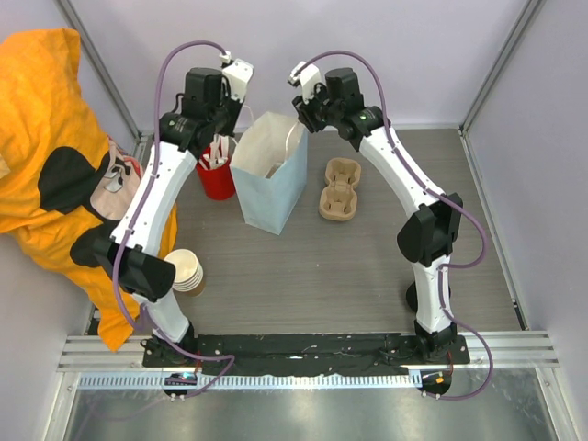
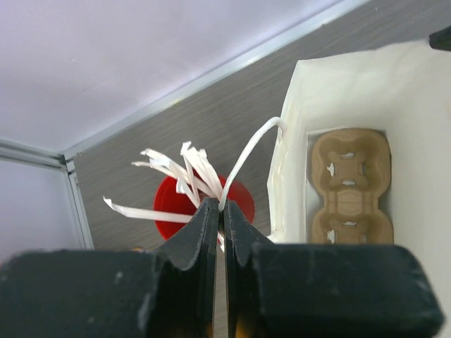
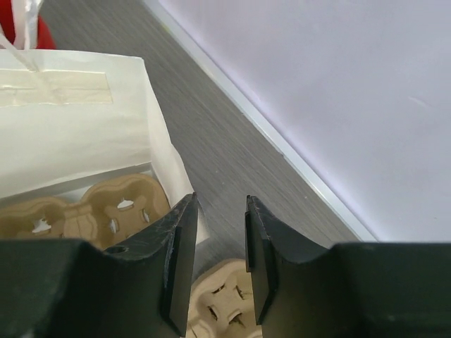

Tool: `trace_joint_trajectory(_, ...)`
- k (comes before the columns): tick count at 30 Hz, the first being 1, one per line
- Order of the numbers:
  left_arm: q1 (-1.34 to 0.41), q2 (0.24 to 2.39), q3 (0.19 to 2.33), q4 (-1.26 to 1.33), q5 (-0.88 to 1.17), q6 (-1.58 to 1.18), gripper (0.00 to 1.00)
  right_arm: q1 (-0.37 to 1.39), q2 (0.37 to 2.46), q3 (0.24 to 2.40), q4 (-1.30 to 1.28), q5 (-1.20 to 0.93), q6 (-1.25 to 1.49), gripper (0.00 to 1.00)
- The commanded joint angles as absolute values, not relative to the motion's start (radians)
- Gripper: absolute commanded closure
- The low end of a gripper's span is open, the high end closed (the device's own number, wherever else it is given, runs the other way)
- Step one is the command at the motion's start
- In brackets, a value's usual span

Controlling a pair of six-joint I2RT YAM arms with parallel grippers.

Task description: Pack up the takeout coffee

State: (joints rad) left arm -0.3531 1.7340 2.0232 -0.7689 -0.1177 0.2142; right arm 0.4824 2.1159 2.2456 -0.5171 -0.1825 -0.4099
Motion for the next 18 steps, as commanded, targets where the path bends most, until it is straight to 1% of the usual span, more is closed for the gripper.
trace_joint_trajectory(1, -0.359, 1.779, 2.124, -0.681, -0.155, 0.204, 0.9, 0.483, 2.048, 2.253, -0.414, -0.092, -0.374, 0.62)
trace_joint_trajectory(9, -0.368, 1.862, 2.206, -0.684, -0.172, 0.206, 0.86, 0.471, 2.052, 2.261, -0.388, -0.015, -0.368, 0.62)
trace_joint_trajectory(13, -0.371, 1.899, 2.24, -0.677, -0.189, 0.202, 0.81, 0.466, 2.06, 2.272, -0.376, -0.005, -0.359, 0.62)
trace_joint_trajectory(14, -0.373, 1.916, 2.247, -0.67, -0.192, 0.202, 0.8, 0.462, 2.06, 2.278, -0.377, -0.005, -0.353, 0.61)
trace_joint_trajectory(18, -0.377, 1.959, 2.304, -0.657, -0.242, 0.206, 0.78, 0.453, 2.028, 2.275, -0.377, -0.021, -0.325, 0.59)
